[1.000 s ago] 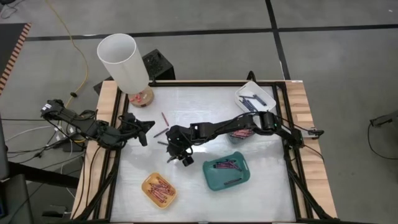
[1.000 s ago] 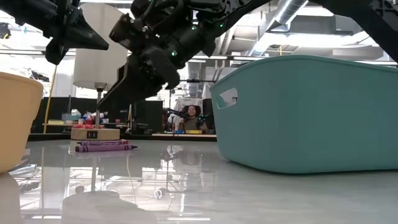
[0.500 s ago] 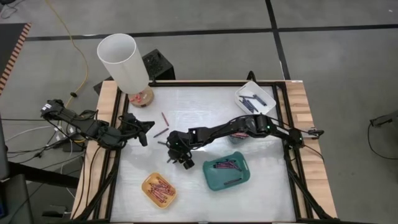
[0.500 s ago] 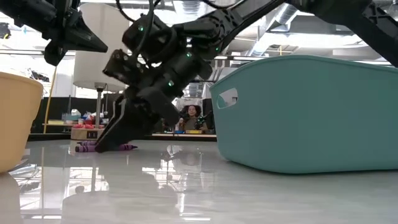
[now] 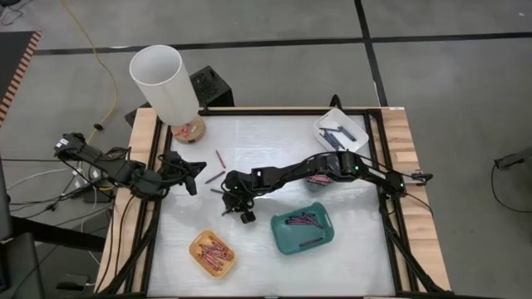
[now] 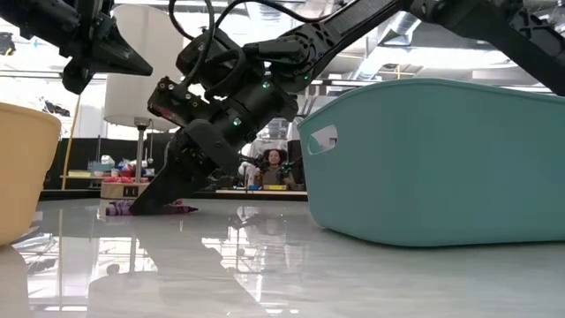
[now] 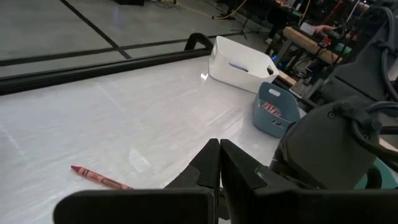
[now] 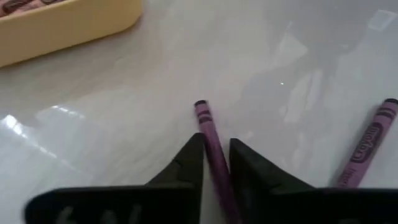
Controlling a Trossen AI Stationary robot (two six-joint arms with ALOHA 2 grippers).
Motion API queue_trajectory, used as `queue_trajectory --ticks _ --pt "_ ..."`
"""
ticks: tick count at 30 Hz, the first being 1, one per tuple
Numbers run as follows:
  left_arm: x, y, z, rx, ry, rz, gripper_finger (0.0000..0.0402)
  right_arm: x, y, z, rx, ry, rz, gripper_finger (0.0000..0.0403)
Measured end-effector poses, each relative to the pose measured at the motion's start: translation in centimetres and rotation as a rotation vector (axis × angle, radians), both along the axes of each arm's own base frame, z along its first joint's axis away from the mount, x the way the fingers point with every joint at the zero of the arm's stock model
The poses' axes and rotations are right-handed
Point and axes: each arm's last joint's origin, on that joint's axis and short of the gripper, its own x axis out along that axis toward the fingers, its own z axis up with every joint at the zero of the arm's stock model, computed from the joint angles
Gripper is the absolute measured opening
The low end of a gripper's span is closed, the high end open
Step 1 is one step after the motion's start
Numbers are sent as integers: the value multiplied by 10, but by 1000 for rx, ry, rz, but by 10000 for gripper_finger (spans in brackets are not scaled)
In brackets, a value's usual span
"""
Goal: Sort crayons
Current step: Put the purple crayon into the blue bin
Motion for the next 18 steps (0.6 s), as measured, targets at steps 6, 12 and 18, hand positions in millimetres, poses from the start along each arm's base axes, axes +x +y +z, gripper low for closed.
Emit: queue_trajectory --ticks 6,12,18 --pt "0 0 0 -6 -1 2 0 0 -3 -1 -11 2 -45 13" --pt "-1 0 -4 -20 18 8 0 0 -3 1 10 7 -72 7" --pt "-1 0 -4 -34 19 -15 0 0 -3 9 20 -17 -80 3"
